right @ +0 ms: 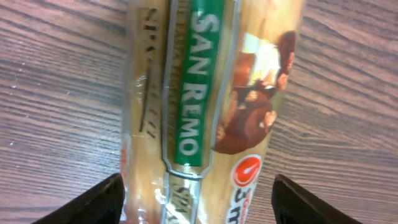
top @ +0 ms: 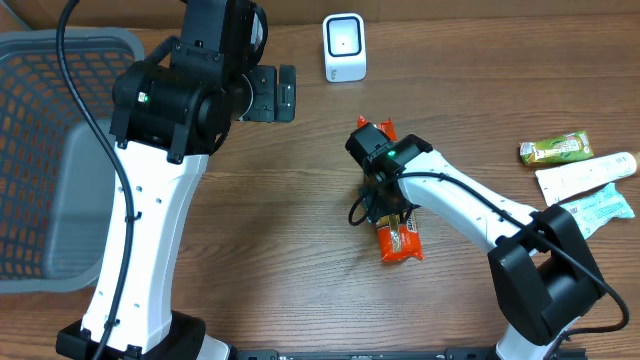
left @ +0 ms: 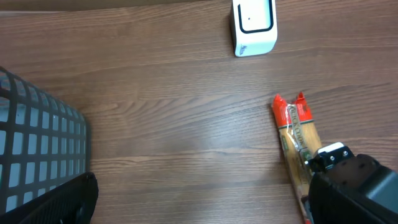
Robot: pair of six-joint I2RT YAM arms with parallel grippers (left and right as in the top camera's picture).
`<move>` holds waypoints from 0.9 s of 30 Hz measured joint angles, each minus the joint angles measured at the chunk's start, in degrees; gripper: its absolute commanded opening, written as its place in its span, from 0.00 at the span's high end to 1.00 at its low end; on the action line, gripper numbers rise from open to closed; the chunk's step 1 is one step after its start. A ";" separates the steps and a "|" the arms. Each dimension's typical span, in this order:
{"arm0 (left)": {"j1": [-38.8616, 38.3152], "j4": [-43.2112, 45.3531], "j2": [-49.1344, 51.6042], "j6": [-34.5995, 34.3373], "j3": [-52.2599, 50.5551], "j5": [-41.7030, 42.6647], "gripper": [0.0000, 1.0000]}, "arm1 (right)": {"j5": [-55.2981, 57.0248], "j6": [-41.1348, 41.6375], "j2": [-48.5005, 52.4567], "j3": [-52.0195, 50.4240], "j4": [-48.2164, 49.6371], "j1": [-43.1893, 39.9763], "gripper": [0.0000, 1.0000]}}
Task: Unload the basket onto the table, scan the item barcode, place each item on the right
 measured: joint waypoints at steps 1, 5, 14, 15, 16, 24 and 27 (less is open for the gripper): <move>0.00 0.00 0.00 0.00 0.00 0.00 0.01 | -0.17 0.22 -0.04 0.00 -0.02 -0.31 0.22; 0.00 0.00 0.00 0.00 0.00 0.00 0.00 | -3.43 0.74 -0.48 0.24 0.22 -4.22 0.14; 0.00 0.00 0.00 0.00 0.00 0.00 0.00 | -14.73 -3.72 -1.22 -0.72 6.88 -11.21 0.01; 0.00 0.00 0.00 0.00 0.00 0.00 0.00 | -15.52 -4.11 -1.22 -1.79 8.02 -10.88 0.01; 0.00 0.00 0.00 0.00 0.00 0.00 0.00 | -16.00 -4.26 -1.22 -2.84 8.61 -10.69 0.01; 0.00 0.00 0.00 0.00 0.00 0.00 0.00 | -18.16 -5.01 -1.22 -10.40 12.57 -10.27 0.03; 0.00 -0.02 0.00 0.00 0.00 0.00 0.00 | -18.27 -5.35 -1.60 -11.43 14.16 -10.27 0.16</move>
